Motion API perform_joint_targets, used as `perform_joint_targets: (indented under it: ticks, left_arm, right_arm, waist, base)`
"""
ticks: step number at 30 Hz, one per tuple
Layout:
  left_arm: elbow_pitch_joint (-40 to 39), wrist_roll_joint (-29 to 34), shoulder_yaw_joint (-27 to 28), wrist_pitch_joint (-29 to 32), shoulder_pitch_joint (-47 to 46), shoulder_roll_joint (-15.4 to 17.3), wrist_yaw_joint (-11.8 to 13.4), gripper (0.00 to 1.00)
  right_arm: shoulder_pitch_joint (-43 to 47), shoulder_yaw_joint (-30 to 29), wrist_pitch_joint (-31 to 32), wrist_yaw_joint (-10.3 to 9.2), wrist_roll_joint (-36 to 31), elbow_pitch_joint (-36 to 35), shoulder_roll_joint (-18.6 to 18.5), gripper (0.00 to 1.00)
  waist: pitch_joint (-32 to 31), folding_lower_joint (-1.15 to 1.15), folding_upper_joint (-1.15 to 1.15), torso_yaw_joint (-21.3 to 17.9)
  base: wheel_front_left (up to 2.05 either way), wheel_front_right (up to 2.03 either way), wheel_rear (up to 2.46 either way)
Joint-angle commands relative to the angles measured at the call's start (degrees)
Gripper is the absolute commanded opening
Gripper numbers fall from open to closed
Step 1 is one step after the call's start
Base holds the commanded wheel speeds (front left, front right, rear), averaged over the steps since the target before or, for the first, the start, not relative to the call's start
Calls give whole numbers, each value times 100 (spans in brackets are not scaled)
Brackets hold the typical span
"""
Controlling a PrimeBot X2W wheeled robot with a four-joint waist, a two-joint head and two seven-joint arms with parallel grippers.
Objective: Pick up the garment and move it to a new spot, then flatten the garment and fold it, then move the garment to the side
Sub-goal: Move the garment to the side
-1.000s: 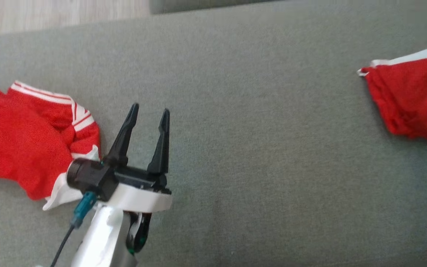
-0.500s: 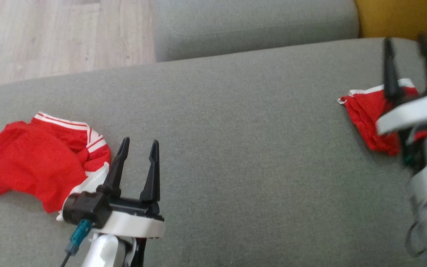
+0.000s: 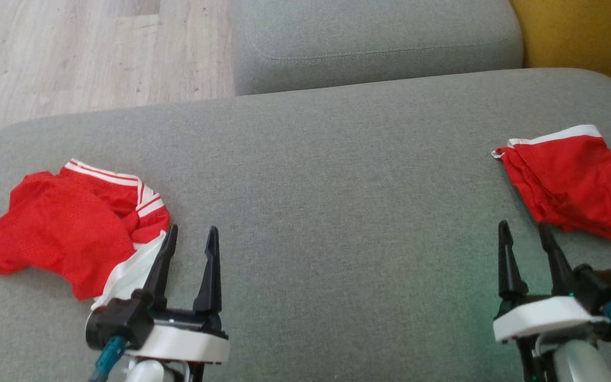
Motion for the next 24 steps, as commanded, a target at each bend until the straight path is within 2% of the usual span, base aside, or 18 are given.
perform_joint_targets:
  ticks: [1, 11, 24]
  left_arm:
    - [-147, 41, 235, -46, -84, 17, -13, 100]
    - [-189, -4, 272, -46, 32, 17, 45, 100]
    - [-138, -26, 227, -46, 34, 17, 44, 100]
  right_arm:
    - [-77, 122, -73, -4, -118, -275, 25, 100]
    - [207, 292, -76, -4, -297, -579, 35, 100]
    - [255, 284, -77, -4, -366, -587, 36, 100]
  waist:
    - [8, 1, 0, 20]
    - [7, 1, 0, 1]
    - [0, 1, 0, 9]
  base:
    - [0, 0, 0]
    - [0, 0, 0]
    - [0, 0, 0]
